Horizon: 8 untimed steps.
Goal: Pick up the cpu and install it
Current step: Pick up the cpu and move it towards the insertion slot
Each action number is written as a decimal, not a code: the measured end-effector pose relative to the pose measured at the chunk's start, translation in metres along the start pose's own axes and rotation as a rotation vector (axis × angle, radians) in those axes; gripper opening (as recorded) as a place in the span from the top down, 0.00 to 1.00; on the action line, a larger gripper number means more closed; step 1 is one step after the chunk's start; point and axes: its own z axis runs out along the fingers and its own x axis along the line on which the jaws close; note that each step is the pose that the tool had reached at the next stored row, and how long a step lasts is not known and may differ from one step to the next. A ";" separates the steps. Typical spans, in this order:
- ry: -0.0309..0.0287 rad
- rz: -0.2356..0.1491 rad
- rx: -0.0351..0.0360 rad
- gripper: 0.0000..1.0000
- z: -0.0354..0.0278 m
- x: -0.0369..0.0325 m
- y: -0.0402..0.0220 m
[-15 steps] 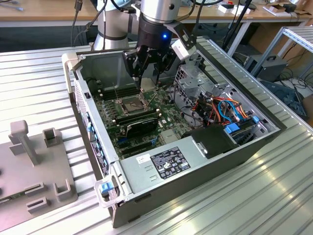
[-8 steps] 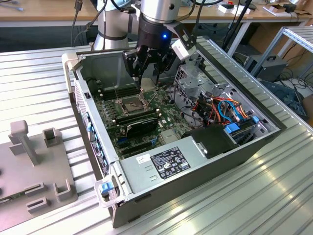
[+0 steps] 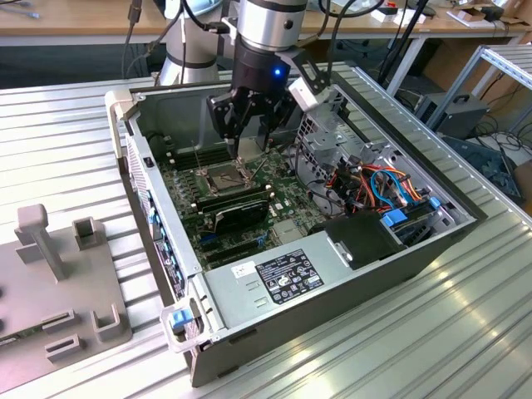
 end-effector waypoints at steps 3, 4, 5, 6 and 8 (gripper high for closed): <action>0.0002 0.000 0.0003 0.45 0.0016 0.0000 0.0001; 0.0001 0.000 0.0001 0.45 0.0020 0.0000 0.0001; 0.0001 0.000 0.0001 0.45 0.0022 0.0000 0.0001; 0.0000 0.000 0.0001 0.45 0.0022 0.0000 0.0001; 0.0000 0.000 0.0000 0.45 0.0022 0.0000 0.0001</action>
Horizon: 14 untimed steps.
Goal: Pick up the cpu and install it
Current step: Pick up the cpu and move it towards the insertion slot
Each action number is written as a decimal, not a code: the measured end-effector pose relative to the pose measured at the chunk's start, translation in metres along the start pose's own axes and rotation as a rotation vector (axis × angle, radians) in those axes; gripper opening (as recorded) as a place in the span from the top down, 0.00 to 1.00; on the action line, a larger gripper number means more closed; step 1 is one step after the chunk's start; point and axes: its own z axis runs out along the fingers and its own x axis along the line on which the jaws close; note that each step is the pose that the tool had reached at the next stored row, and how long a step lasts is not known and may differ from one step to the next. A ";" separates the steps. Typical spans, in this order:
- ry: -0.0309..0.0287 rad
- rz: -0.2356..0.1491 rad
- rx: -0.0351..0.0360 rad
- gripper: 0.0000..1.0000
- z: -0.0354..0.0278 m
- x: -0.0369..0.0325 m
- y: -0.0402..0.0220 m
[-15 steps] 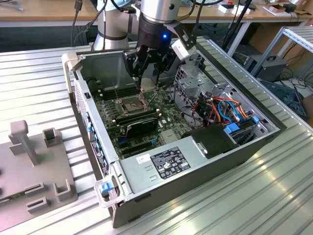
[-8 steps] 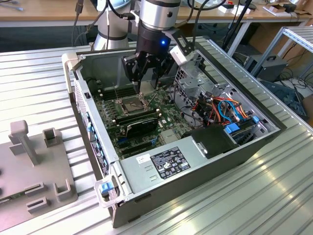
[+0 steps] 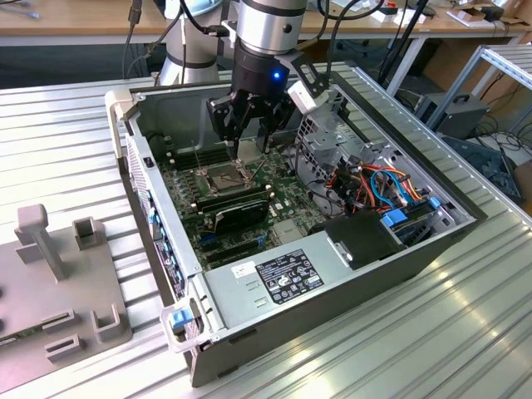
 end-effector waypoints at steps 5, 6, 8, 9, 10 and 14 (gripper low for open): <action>0.0000 0.000 0.0000 0.45 0.0000 0.0000 0.0000; 0.0000 0.000 0.0000 0.45 0.0001 0.0000 0.0000; -0.0002 0.000 -0.0004 0.45 0.0012 0.0000 0.0001; 0.0000 0.000 0.0000 0.45 0.0035 0.0000 0.0022; 0.0000 0.000 0.0000 0.45 0.0057 -0.0001 0.0051; 0.0000 0.000 0.0000 0.45 0.0118 -0.0002 0.0132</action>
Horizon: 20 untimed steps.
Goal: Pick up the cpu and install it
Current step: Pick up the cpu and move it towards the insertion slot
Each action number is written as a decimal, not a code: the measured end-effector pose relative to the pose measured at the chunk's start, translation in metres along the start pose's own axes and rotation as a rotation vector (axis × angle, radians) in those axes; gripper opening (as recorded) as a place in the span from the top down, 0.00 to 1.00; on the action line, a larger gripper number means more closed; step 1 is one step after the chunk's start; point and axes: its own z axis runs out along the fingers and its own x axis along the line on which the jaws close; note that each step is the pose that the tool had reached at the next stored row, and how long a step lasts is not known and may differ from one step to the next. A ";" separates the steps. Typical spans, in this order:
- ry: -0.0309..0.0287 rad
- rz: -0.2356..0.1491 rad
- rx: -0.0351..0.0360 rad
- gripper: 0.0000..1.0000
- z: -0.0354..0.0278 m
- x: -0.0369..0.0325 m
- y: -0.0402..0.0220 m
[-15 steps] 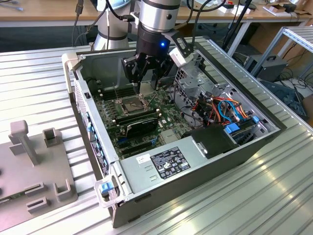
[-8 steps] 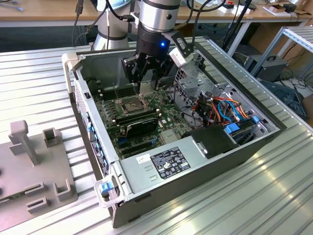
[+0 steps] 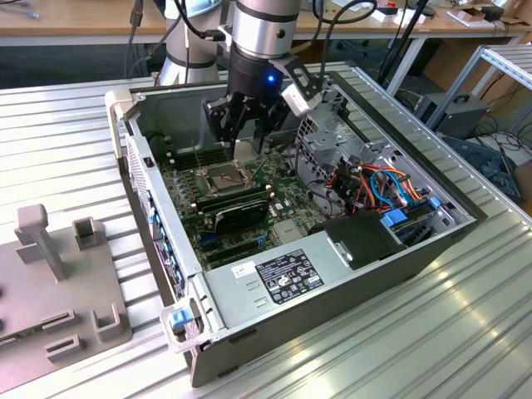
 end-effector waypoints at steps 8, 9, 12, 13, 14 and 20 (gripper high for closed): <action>0.0000 0.000 0.0001 0.45 0.0151 -0.0003 0.0204; 0.0000 0.000 -0.0001 0.45 0.0179 -0.0003 0.0223; 0.0000 0.000 0.0000 0.45 0.0237 -0.0004 0.0265; 0.0000 0.000 0.0001 0.45 0.0254 -0.0005 0.0276; 0.0000 0.000 0.0001 0.45 0.0276 -0.0005 0.0295; 0.0003 0.000 0.0001 0.45 0.0427 -0.0006 0.0350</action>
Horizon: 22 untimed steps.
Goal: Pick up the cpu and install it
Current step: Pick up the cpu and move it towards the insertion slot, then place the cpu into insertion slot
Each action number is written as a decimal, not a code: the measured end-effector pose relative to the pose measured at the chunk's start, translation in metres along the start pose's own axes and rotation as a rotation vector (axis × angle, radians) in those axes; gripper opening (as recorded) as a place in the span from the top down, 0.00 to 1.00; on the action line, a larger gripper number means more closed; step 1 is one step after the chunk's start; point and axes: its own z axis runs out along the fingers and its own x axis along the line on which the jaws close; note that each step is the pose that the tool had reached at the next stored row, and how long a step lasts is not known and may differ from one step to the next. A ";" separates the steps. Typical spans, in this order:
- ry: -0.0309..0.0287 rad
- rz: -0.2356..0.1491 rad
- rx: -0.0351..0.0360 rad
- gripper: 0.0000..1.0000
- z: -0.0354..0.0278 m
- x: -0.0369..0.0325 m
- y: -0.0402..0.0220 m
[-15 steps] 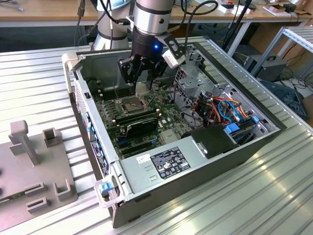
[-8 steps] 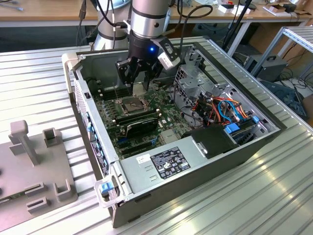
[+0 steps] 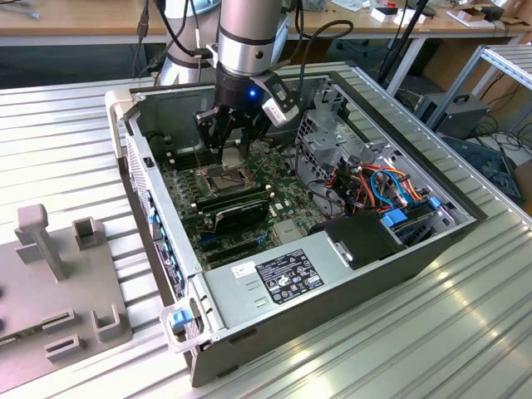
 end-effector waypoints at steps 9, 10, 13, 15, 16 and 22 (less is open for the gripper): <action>0.0005 0.000 0.0004 0.45 -0.0032 0.0000 0.0004; 0.0003 0.000 0.0004 0.45 -0.0068 0.0000 0.0002; 0.0003 0.000 0.0016 0.45 -0.0206 0.0000 -0.0005; 0.0001 0.000 0.0018 0.45 -0.0261 0.0000 -0.0008; 0.0000 0.000 0.0017 0.45 -0.0263 0.0000 -0.0007; 0.0001 0.000 0.0017 0.45 -0.0265 0.0000 -0.0008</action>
